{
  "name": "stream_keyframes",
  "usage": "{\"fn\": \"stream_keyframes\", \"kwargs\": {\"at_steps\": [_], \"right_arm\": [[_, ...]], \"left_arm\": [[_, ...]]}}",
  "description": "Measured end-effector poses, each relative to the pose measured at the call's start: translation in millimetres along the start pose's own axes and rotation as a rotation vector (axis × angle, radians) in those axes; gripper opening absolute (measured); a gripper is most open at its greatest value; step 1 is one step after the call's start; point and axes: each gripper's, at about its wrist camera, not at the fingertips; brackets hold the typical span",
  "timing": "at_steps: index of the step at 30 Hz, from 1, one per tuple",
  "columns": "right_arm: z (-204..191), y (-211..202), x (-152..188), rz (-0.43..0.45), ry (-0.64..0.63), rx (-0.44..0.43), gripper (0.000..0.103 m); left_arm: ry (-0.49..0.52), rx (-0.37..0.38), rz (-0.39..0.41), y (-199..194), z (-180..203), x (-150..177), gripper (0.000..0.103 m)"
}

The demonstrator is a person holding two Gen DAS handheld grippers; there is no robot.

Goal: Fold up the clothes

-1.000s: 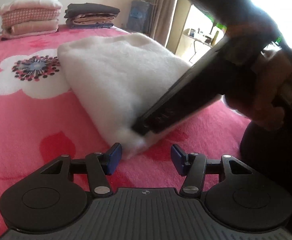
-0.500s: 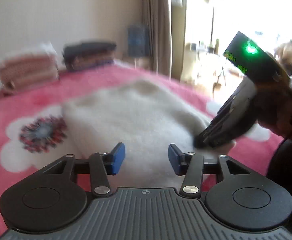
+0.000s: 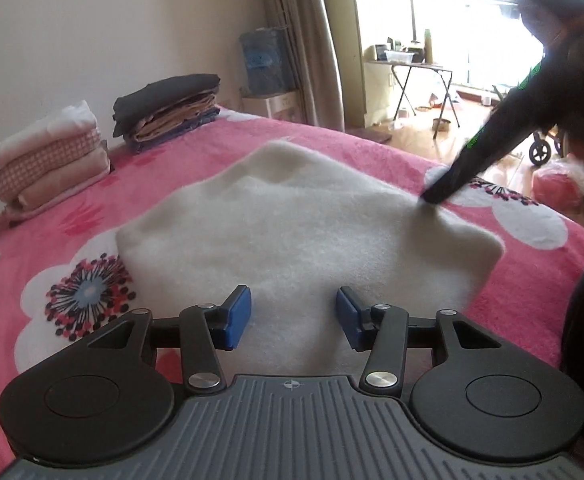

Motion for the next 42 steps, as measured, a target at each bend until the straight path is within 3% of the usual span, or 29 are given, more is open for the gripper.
{"fn": "stream_keyframes", "kwargs": {"at_steps": [2, 5, 6, 8, 10, 13, 20, 24, 30, 35, 42], "right_arm": [[29.8, -23.0, -4.6, 0.089, 0.12, -0.02, 0.002], [67.3, -32.5, -14.6, 0.147, 0.276, -0.121, 0.005], [70.9, -30.2, -17.9, 0.141, 0.281, -0.144, 0.007], [69.3, -21.3, -23.3, 0.101, 0.245, -0.178, 0.023], [58.6, -5.3, -23.9, 0.036, 0.197, -0.2, 0.031], [46.5, 6.5, -19.4, -0.024, 0.143, -0.16, 0.033], [59.3, 8.5, -3.2, -0.046, 0.198, -0.17, 0.053], [52.1, 14.9, -5.6, -0.063, 0.178, -0.236, 0.053], [53.3, 21.6, -12.6, -0.032, 0.18, -0.242, 0.052], [48.7, 34.2, -19.6, -0.005, 0.155, -0.229, 0.03], [30.8, 12.2, -39.1, 0.096, 0.037, -0.235, 0.025]], "left_arm": [[0.001, -0.003, -0.004, -0.9, 0.4, -0.6, 0.049], [0.0, -0.014, -0.008, 0.6, 2.2, -2.0, 0.049], [-0.004, -0.018, -0.01, 1.5, 2.7, -2.5, 0.049], [-0.018, -0.024, -0.015, 0.5, 3.9, -3.0, 0.049], [-0.023, -0.023, -0.014, 0.6, 3.2, -2.8, 0.05], [-0.032, -0.022, -0.013, 0.7, 2.2, -2.5, 0.05], [-0.051, -0.02, -0.011, 1.0, -0.1, -1.7, 0.051], [-0.063, -0.019, -0.009, 1.1, -1.3, -1.2, 0.051], [-0.069, -0.017, 0.0, 0.7, -1.2, 0.5, 0.051], [-0.086, -0.032, 0.001, 1.1, -0.6, -1.4, 0.051], [-0.09, -0.048, 0.009, 9.8, 0.2, -13.9, 0.05]]}}
Point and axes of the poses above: each gripper's, at about its wrist camera, not at the fingertips, and y roughly the way its jaws point, z to its right, x to its underside, and after that the axes turned 8 degrees about -x, right-handed
